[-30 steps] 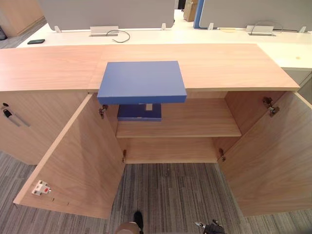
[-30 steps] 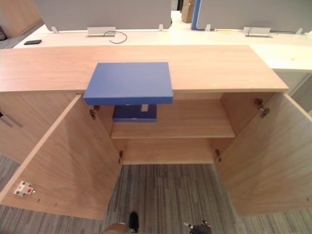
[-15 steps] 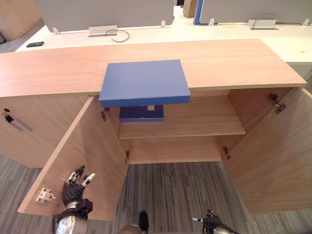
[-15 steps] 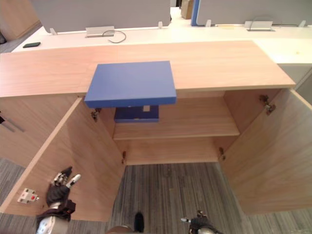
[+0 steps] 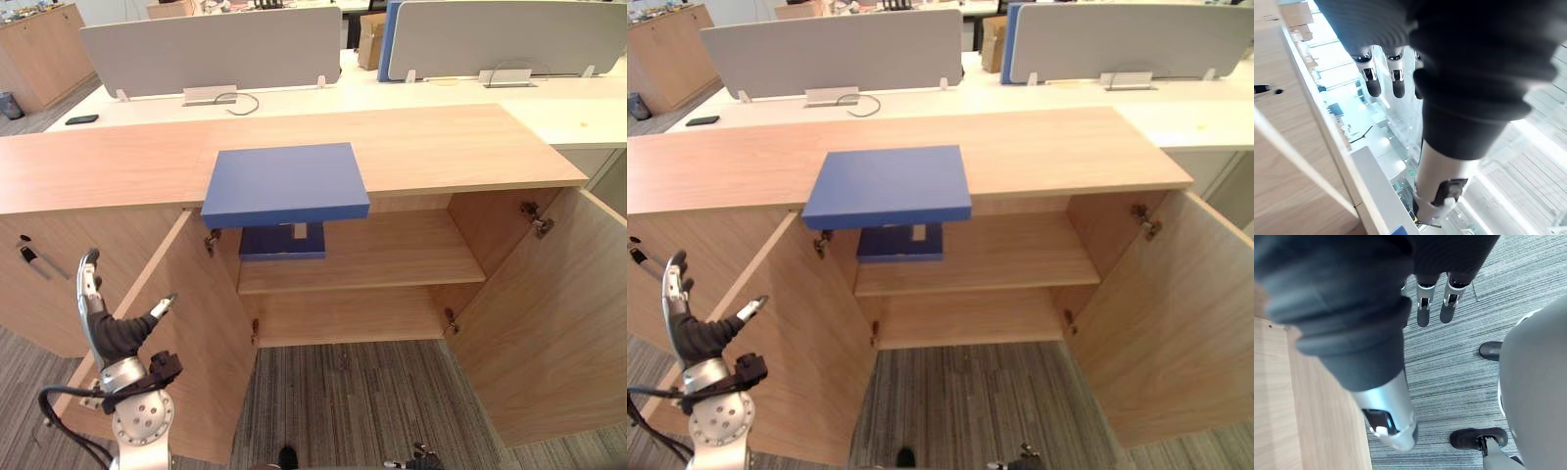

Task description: Walk over to the cabinet, pick up the folder, carry it to the office cabinet, place the folder inside the office cabinet, then close the office cabinet door

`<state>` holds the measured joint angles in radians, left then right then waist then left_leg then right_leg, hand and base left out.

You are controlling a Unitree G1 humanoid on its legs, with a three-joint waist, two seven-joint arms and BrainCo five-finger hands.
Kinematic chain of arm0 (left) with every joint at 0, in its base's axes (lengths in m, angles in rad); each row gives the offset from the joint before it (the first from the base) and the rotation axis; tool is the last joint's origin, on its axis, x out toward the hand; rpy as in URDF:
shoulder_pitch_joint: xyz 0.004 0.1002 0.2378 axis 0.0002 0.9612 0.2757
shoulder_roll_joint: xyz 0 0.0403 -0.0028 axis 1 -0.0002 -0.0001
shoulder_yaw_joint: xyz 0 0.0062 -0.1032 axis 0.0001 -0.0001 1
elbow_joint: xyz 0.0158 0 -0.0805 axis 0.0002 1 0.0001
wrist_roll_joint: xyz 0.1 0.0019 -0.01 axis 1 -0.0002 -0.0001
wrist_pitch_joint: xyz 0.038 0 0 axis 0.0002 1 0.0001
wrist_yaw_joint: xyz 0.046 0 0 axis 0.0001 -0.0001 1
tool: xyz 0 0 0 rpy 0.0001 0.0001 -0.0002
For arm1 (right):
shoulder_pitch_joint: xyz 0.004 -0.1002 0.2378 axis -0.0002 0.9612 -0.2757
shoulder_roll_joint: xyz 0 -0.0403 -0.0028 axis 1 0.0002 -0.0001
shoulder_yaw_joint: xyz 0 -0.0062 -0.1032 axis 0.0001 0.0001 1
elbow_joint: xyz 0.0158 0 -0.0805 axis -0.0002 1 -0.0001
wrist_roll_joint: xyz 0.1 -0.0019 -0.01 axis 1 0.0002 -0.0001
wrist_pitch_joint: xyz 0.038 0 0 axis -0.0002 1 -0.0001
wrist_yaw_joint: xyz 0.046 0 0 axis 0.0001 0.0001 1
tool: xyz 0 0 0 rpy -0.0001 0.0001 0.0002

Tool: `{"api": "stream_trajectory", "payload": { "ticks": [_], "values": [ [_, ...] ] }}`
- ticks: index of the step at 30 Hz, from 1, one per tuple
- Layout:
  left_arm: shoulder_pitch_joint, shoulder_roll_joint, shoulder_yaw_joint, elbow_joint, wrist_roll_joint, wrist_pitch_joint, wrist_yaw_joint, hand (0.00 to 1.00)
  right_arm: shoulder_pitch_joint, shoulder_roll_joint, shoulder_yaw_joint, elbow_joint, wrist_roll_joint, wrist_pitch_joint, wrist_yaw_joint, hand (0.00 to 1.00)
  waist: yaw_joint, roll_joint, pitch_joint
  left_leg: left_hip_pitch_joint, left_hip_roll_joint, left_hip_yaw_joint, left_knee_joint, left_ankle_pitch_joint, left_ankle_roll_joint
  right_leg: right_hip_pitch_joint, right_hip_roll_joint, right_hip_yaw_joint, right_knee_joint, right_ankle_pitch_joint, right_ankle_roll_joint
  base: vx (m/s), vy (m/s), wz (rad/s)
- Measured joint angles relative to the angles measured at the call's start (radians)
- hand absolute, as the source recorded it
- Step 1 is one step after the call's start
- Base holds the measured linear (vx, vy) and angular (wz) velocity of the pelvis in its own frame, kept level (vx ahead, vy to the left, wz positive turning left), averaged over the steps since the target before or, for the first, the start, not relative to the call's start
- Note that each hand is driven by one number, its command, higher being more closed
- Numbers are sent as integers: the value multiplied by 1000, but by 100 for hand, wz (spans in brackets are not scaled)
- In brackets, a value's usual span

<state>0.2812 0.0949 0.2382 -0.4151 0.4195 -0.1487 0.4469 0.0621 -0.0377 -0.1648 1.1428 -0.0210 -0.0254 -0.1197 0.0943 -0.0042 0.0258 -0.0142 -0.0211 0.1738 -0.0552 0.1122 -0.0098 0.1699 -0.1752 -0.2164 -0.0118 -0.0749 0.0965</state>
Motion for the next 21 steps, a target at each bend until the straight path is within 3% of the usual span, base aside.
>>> {"api": "stream_trajectory", "payload": {
  "ticks": [8,11,21],
  "values": [
    [-121,204,-31,9,204,2,47,0,-1,-1,0,15,-3,-12,-1,0,-22,-15,-15,6,5,18,-1,5,7,-7,3,29,-9,9,-1,-2,9,-10],
    [-253,334,-51,196,278,16,43,0,2,-10,-4,9,-6,-14,0,0,-27,-13,-20,20,6,15,-15,15,4,1,10,28,-16,15,-8,-46,6,-4],
    [-471,518,-162,529,419,79,-8,0,14,-27,-37,-7,-39,-15,14,0,-52,-15,-23,34,7,33,-31,22,1,1,9,38,-27,23,-6,-45,14,-6]
  ]
}}
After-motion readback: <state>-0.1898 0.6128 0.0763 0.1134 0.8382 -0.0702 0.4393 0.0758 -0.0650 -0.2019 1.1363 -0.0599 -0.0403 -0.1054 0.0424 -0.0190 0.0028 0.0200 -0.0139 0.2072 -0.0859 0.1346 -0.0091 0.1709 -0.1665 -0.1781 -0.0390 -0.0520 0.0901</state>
